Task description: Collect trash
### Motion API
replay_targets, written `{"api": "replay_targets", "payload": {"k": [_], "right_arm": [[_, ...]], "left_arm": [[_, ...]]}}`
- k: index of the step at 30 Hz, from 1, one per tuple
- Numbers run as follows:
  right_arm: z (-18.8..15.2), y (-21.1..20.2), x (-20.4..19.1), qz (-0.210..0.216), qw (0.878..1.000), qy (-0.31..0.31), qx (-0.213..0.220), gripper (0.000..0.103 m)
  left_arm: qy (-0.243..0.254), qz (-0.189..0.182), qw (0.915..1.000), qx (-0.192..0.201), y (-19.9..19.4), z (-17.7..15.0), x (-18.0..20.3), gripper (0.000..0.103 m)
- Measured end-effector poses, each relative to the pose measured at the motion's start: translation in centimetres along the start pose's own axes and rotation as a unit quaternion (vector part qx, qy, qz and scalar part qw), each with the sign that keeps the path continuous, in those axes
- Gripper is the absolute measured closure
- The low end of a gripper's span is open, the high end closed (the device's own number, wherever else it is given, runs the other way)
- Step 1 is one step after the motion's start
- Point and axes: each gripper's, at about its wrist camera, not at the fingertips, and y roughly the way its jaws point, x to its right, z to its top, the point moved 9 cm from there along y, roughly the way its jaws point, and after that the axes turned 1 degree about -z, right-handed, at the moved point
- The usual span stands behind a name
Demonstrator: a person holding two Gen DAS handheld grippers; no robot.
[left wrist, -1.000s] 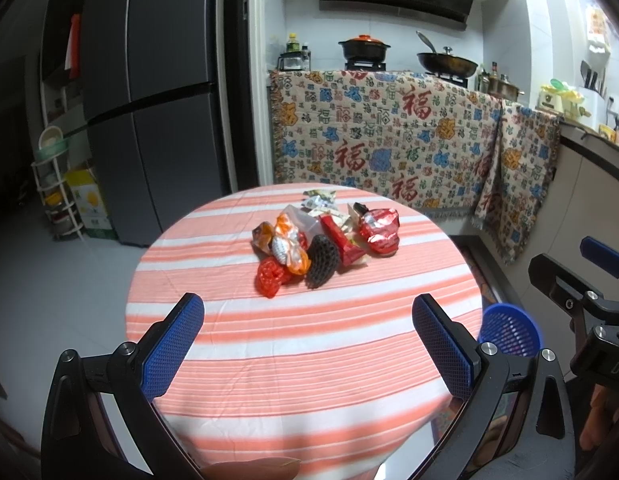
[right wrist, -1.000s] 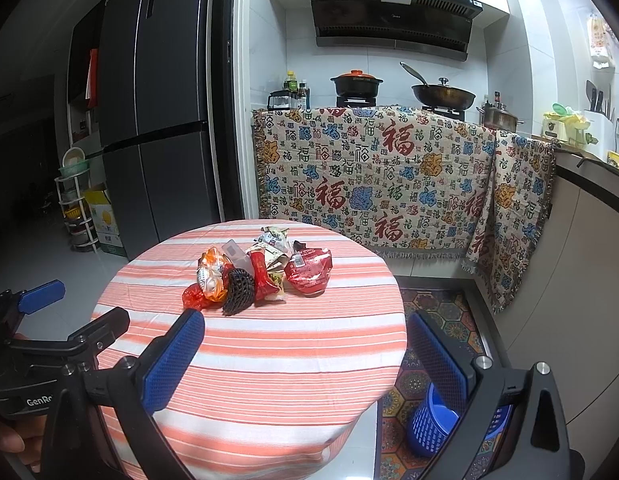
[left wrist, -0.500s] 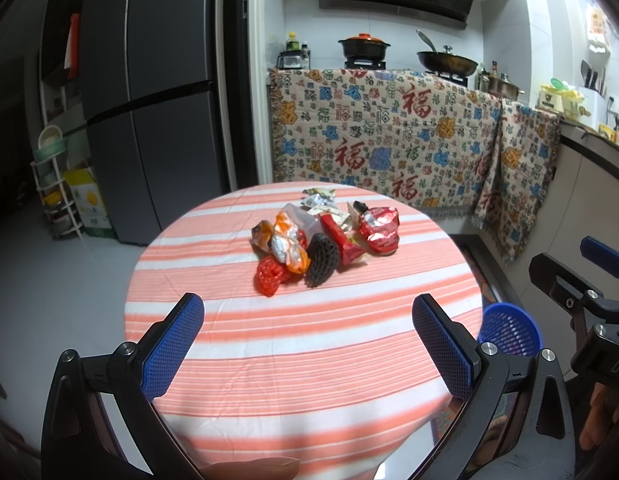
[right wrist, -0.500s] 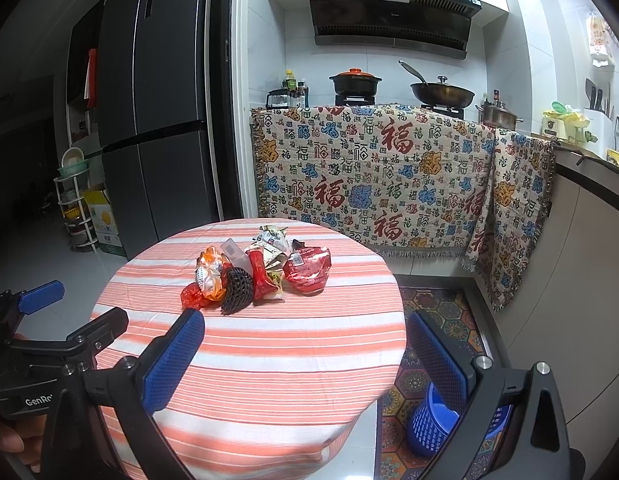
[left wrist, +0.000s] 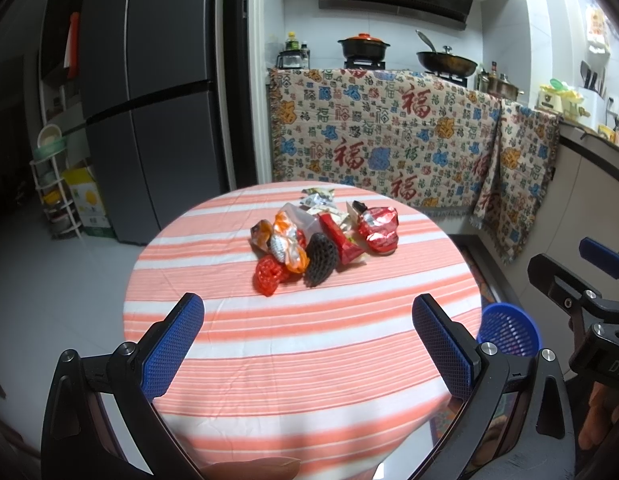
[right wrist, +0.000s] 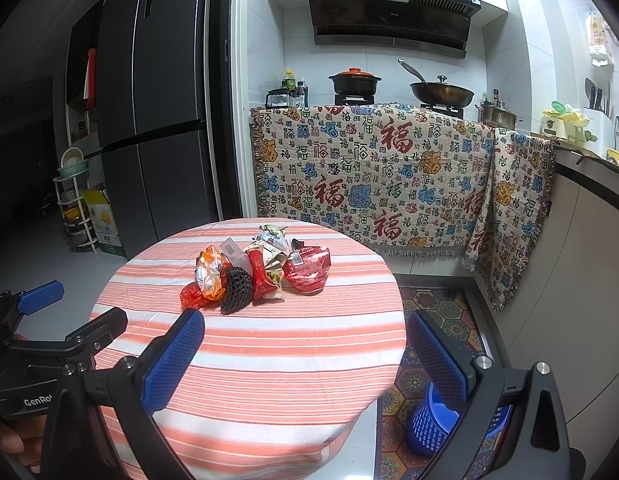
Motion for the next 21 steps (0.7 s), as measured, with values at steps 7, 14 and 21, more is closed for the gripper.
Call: {"api": "replay_targets", "payload": {"k": [7, 14, 21], "right_arm": [[-0.2, 0.2, 0.3, -0.002, 1.000, 0.002, -0.002, 0.000], [-0.4, 0.6, 0.3, -0.003, 1.000, 0.003, -0.005, 0.000], [-1.5, 2.6, -0.2, -0.004, 1.000, 0.001, -0.022, 0.000]], "left_arm": [[-0.001, 0.001, 1.0000, -0.002, 0.3, -0.2, 0.1, 0.000], [-0.013, 0.000, 0.9998, -0.013, 1.4, -0.9, -0.5, 0.000], [-0.033, -0.011, 0.9987, -0.038, 4.2, -2.4, -2.1, 0.000]]}}
